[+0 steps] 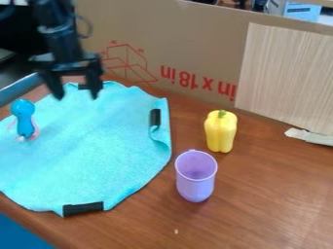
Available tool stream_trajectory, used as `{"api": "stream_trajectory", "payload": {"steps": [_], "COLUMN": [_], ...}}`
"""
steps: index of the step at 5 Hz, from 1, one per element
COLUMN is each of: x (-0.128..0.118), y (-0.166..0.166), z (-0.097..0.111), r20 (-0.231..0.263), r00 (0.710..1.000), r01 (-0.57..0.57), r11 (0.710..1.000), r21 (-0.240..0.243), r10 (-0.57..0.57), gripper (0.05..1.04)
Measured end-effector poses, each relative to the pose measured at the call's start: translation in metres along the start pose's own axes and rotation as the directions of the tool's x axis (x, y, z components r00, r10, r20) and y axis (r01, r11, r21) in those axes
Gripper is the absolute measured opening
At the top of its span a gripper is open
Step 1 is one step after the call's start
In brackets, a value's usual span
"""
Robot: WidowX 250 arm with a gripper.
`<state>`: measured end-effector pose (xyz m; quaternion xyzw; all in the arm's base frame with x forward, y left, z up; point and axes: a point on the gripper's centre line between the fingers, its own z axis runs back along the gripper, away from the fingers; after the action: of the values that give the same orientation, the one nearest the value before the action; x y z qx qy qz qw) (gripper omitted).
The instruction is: Move the blue figure from left to right and put it on table
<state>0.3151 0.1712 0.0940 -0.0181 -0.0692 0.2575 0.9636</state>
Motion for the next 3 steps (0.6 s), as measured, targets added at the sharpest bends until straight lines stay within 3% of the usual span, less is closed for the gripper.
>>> {"api": "stream_trajectory", "payload": {"steps": [2,3], "x": [-0.01,-0.021], "y": [0.043,0.054], "z": [-0.001,0.011], "r20": [-0.059,-0.022], "r00": [0.989,0.994], "r01": [-0.141,-0.109], "r11": [0.985,0.979], "r21": [-0.097,-0.174], "r10": [0.136,0.107], "gripper": [1.001,1.001]}}
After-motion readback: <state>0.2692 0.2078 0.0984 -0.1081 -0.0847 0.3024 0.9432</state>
